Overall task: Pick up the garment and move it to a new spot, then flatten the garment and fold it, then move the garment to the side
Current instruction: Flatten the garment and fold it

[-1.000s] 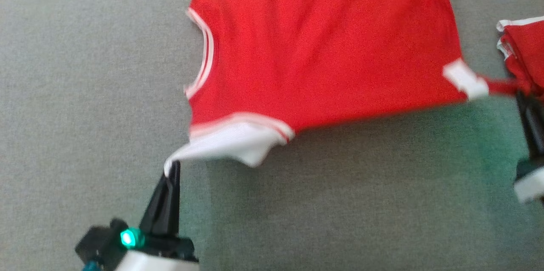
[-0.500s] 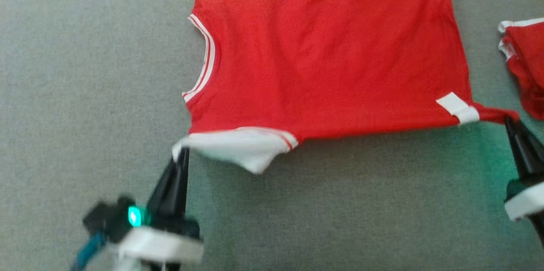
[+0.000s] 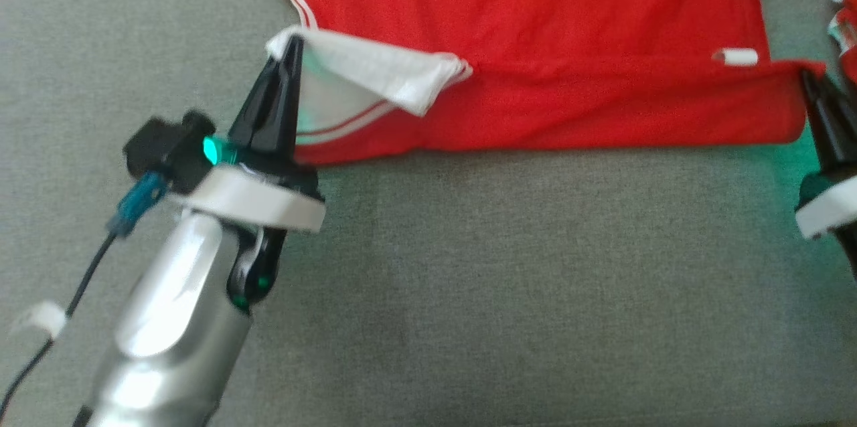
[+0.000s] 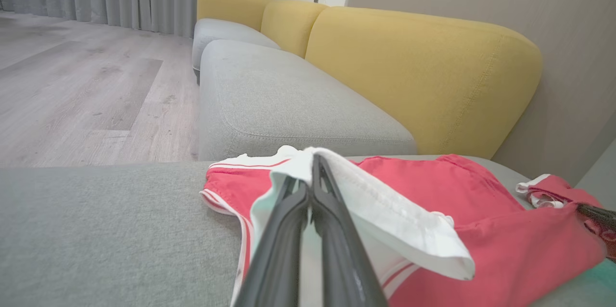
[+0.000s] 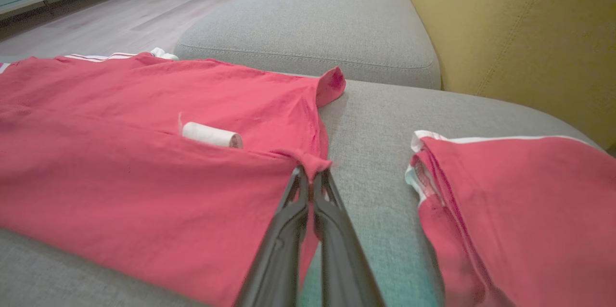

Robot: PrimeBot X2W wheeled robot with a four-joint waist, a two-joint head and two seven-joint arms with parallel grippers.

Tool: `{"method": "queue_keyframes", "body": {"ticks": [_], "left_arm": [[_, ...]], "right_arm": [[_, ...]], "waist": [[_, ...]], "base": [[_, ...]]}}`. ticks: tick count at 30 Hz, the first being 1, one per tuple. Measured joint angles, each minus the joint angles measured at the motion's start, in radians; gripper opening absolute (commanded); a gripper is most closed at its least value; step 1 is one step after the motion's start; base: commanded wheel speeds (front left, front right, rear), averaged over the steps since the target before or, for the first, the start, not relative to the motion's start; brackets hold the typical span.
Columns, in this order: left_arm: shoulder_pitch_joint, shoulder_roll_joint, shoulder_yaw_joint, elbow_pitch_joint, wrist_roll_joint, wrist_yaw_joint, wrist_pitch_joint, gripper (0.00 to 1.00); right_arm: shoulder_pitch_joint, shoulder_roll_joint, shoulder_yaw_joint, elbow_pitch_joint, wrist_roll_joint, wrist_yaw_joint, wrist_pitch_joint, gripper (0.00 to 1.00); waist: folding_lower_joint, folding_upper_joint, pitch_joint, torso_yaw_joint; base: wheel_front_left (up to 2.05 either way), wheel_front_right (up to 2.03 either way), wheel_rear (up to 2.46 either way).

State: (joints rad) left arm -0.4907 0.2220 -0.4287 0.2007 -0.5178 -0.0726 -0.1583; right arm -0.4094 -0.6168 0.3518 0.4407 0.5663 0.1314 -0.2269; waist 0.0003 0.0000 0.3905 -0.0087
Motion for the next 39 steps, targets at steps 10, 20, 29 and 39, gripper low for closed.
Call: {"method": "queue_keyframes", "body": {"ticks": [10,20,29,39], "left_arm": [[-0.145,-0.058,-0.006,0.208,0.035,-0.007,-0.074,1.00],[0.056,-0.113,0.008,0.211,0.126,0.074,-0.094,1.00],[0.144,-0.137,0.092,0.292,0.159,0.150,-0.094,1.00],[0.072,-0.152,0.109,0.432,0.169,0.126,-0.100,0.30]], "right_arm": [[-0.168,0.016,0.085,0.095,0.024,0.000,-0.021,1.00],[-0.064,0.091,-0.038,0.012,-0.046,0.000,-0.024,1.00],[0.015,0.123,-0.056,-0.014,-0.066,0.000,-0.024,1.00],[0.015,0.124,-0.056,-0.014,-0.066,0.000,-0.024,1.00]], "waist": [[0.0000,0.0000,0.053,-0.015],[-0.0004,0.0000,-0.017,-0.009],[-0.0005,0.0000,-0.045,-0.017],[-0.0004,0.0001,-0.032,-0.027]], "base": [[0.00,0.00,0.00],[0.00,0.00,0.00],[0.00,0.00,0.00],[0.00,0.00,0.00]]}}
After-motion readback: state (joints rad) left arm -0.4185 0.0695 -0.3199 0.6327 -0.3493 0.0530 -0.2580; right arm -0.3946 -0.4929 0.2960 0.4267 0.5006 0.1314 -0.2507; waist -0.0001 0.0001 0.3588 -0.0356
